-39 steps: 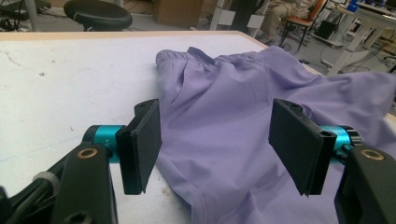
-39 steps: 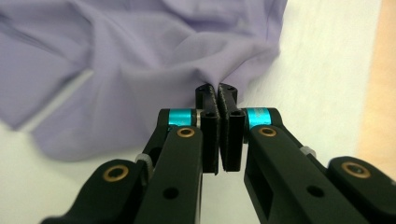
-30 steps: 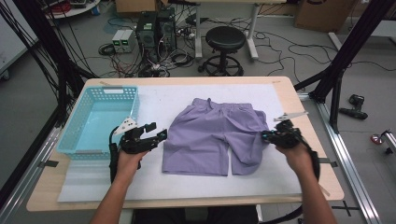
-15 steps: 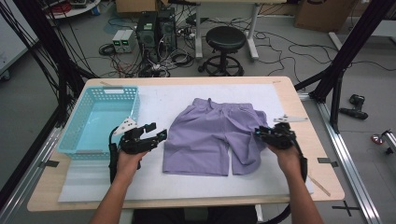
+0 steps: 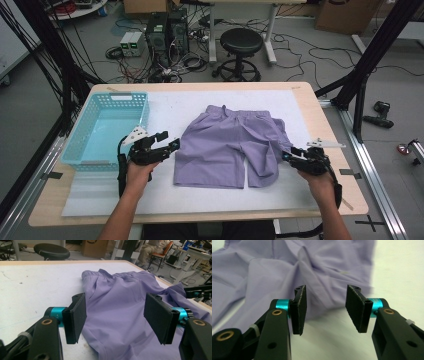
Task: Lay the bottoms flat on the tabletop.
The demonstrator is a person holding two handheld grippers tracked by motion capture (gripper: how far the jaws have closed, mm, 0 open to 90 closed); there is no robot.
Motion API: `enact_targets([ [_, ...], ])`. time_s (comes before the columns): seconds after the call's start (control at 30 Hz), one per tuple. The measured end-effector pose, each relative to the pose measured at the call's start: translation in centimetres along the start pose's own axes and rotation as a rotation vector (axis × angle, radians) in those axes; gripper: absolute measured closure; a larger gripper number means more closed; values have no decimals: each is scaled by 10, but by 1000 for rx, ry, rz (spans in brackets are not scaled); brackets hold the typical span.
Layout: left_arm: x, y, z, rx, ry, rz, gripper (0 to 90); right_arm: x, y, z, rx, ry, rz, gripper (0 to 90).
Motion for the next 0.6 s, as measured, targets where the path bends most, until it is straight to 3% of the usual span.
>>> enact_targets([
  [0.03,0,0,0,-1,-1,1,347,4,4,0,-5,7,7,558],
  [0.1,-1,1,0,-3,-3,1,346,8,10,0,-45,27,21,798],
  [0.13,-1,0,1,-3,-4,2,346,6,11,0,-55,20,30,861],
  [0.2,-1,0,0,-2,-2,0,347,-2,10,0,-53,2,48,875],
  [0.27,-2,1,0,-2,-1,2,346,-12,3,-2,-64,-4,24,877],
  [0.47,-2,0,0,-5,-5,1,346,-52,-35,-17,-29,47,-161,876],
  [0.6,1,-2,-2,-4,0,-4,347,-72,-57,-29,10,119,-307,875],
])
Point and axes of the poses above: each handheld gripper's, and its own axes: x roughly forward along the jaws, z roughly out of its top, y roughly to its left, the point moved 6 cm from there along x, roughly forward along the jaws, and after that the axes turned 14 degrees about -z, right-handed, at the moved point
